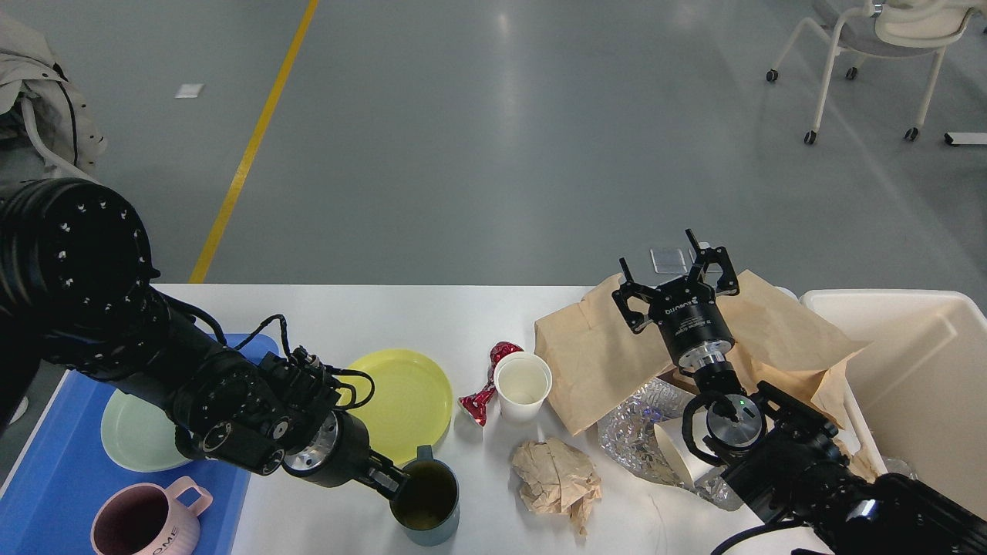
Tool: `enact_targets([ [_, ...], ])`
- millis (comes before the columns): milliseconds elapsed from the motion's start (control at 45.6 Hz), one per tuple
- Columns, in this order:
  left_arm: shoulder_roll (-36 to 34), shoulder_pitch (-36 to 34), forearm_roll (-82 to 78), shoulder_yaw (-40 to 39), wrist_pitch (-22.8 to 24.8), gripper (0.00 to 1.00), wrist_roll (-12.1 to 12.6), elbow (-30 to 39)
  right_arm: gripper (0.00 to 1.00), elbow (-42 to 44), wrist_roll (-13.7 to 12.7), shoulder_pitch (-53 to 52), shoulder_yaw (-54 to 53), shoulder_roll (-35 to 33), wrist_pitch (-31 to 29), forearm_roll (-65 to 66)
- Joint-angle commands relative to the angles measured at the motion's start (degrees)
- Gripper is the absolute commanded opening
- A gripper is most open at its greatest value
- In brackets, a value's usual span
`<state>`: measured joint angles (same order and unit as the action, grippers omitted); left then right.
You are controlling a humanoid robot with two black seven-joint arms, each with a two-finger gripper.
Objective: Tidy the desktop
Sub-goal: 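Reach the left gripper down to the dark green mug and grasp it, then carry the dark green mug into the blue tray corner and release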
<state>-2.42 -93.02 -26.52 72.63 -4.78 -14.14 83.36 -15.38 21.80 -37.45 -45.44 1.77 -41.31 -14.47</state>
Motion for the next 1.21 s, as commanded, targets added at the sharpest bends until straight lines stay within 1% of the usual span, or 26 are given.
enact_targets([
  [0,1.2,0.5,0.0,0.1,-0.1,0.03,-0.1,0.0,1.00,0.0,0.0,0.0,0.0,0.0,0.0,0.1],
  [44,1.3,0.5,0.0,0.1,-0.1,0.00,-0.3,0.1,1.00,0.0,0.0,0.0,0.0,0.0,0.0,0.1],
  [175,0.7,-0.2,-0.4,0.1,0.0,0.00,-1.0,0.4,1.00,0.0,0.0,0.0,0.0,0.0,0.0,0.0],
  [263,-0.6,-1.7,-0.5,-0.1,1.1,0.00,-1.3,1.1,1.00,0.0,0.0,0.0,0.0,0.0,0.0,0.1],
  [351,-3.4,-5.8,-0.6,-0.6,3.8,0.00,-2.7,3.6,1.00,0.0,0.0,0.0,0.0,0.0,0.0,0.0],
  [438,-7.6,-13.5,-0.9,-0.8,7.2,0.00,-4.3,7.6,1.00,0.0,0.0,0.0,0.0,0.0,0.0,0.1],
  [482,-10.0,-18.0,-1.4,-1.0,9.6,0.00,-5.0,9.4,1.00,0.0,0.0,0.0,0.0,0.0,0.0,0.0],
  [526,-13.2,-22.5,-2.6,-1.1,13.1,0.00,-6.0,10.3,1.00,0.0,0.0,0.0,0.0,0.0,0.0,0.0],
  [636,-22.3,-32.6,-9.0,-0.3,24.9,0.00,-9.4,9.8,1.00,0.0,0.0,0.1,0.0,0.0,0.0,0.1],
  [701,-27.1,-37.1,-14.4,0.6,31.0,0.00,-11.5,9.0,1.00,0.0,0.0,0.0,0.0,0.0,0.0,0.0],
  [745,-30.6,-38.8,-18.6,1.1,33.8,0.00,-12.1,8.0,1.00,0.0,0.0,0.0,0.0,0.0,0.0,0.0],
  [811,-36.8,-39.1,-26.1,1.2,36.2,0.00,-12.1,6.2,1.00,0.0,0.0,0.0,0.0,0.0,0.0,0.0],
  [920,-48.0,-38.0,-41.3,0.8,36.1,0.00,-12.1,3.7,1.00,0.0,0.0,0.1,0.0,0.0,0.0,0.0],
  [1008,-56.8,-36.2,-52.1,0.3,36.1,0.00,-13.3,0.5,1.00,0.0,0.0,0.0,0.0,0.0,0.0,0.0],
  [1096,-61.9,-33.7,-59.1,0.2,35.9,0.00,-16.2,-3.8,1.00,0.0,0.0,0.0,0.0,0.0,0.0,0.1],
  [1183,-63.8,-30.1,-60.8,0.1,34.2,0.00,-17.3,-7.4,1.00,0.0,0.0,0.0,0.0,0.0,0.0,0.0],
])
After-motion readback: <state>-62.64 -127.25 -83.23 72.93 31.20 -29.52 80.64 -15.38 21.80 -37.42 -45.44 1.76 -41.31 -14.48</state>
